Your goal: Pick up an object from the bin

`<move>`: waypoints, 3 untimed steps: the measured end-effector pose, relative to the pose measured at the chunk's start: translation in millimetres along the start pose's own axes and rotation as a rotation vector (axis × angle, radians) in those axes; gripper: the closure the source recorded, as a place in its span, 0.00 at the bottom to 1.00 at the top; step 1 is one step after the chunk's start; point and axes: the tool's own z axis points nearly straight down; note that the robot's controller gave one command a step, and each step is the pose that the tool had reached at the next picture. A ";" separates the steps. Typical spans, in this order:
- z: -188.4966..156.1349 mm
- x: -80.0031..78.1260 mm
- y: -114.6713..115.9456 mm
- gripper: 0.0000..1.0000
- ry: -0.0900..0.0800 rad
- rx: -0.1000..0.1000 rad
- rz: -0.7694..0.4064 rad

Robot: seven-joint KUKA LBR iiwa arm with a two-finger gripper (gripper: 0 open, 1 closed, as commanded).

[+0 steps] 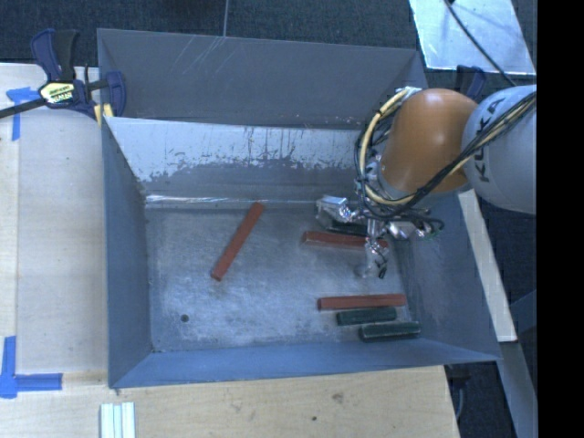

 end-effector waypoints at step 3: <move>-123.5 4.5 -5.2 0.00 0.002 0.000 -0.041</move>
Offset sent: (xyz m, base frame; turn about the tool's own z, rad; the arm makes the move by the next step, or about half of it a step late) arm 0.0000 0.0000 0.0000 0.0000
